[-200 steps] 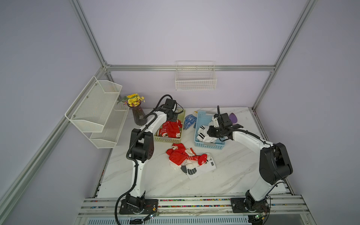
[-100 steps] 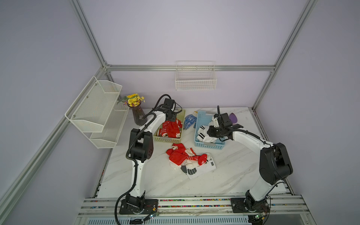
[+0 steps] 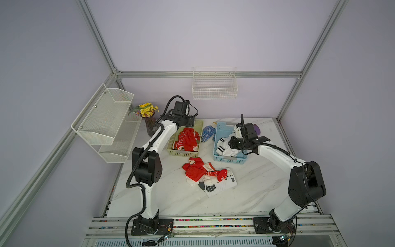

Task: Sort the socks into the basket by color
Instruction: Place the sock in the bin, then pick up the sock at the center of the board.

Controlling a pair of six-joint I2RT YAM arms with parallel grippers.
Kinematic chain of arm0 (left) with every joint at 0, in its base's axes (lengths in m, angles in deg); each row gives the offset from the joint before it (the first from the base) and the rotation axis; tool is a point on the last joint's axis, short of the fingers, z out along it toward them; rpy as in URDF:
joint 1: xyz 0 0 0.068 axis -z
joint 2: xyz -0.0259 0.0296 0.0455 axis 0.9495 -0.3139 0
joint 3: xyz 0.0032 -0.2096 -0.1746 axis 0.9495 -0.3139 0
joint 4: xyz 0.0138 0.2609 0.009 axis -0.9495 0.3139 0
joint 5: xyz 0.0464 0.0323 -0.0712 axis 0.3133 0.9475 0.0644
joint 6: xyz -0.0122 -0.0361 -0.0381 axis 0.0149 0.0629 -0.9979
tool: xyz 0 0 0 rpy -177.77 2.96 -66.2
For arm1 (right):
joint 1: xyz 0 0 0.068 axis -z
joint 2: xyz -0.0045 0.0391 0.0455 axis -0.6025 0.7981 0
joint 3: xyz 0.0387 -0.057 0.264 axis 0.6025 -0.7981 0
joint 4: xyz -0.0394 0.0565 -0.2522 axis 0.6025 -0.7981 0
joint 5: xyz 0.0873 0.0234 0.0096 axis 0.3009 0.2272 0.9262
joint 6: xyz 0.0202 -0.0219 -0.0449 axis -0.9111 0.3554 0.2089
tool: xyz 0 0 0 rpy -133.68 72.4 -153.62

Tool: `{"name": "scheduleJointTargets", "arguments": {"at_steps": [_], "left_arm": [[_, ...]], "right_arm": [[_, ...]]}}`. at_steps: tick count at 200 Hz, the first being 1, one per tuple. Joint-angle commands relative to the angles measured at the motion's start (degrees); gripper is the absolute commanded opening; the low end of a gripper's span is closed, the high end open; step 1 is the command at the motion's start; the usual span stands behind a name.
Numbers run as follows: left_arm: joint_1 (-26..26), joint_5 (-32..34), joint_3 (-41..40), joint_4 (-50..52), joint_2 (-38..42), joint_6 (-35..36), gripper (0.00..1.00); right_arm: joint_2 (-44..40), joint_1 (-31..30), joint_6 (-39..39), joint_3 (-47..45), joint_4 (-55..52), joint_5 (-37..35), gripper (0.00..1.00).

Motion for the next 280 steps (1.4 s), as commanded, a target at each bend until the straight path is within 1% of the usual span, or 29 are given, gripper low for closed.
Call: {"name": "scheduleJointTargets", "arguments": {"at_steps": [1,35,81,103,108,151,173,219,280], "left_arm": [[0.9,-2.3,-3.6,-1.2,2.8,-2.5,0.69],[2.5,-2.0,-8.9,-2.8,7.1,-3.4,0.75],[6.3,-1.4,-15.9,-3.4,14.5,-4.9,0.78],[9.5,-0.4,-19.4,-3.4,18.5,-5.0,0.79],[10.3,0.0,-20.2,-3.4,19.2,-6.8,0.79],[17.4,2.7,-27.6,-3.3,25.8,-11.2,0.8],[21.0,3.6,-31.5,-3.4,28.2,-14.8,0.79],[28.0,4.8,-37.2,-3.9,30.5,-20.4,0.79],[33.4,2.4,-43.2,-6.9,29.2,-25.7,0.79]], "right_arm": [[-2.6,-0.1,-0.4,-0.7,0.7,-0.5,0.22],[-4.8,0.0,-0.6,-1.6,0.0,-0.8,0.23],[-7.2,-0.1,-1.1,-3.1,-0.4,-1.7,0.23],[-7.7,-0.1,-1.2,-3.3,-0.8,-2.0,0.24],[-7.7,-0.1,-1.2,-3.3,-0.9,-2.0,0.24],[-8.0,-0.1,-1.0,-3.4,-1.2,-2.5,0.25],[-8.0,-0.1,-1.0,-3.6,-1.3,-2.6,0.25],[-8.0,-0.1,-0.8,-3.6,-1.1,-2.3,0.25],[-8.3,-0.1,-0.9,-3.8,-1.6,-2.8,0.25]]}}
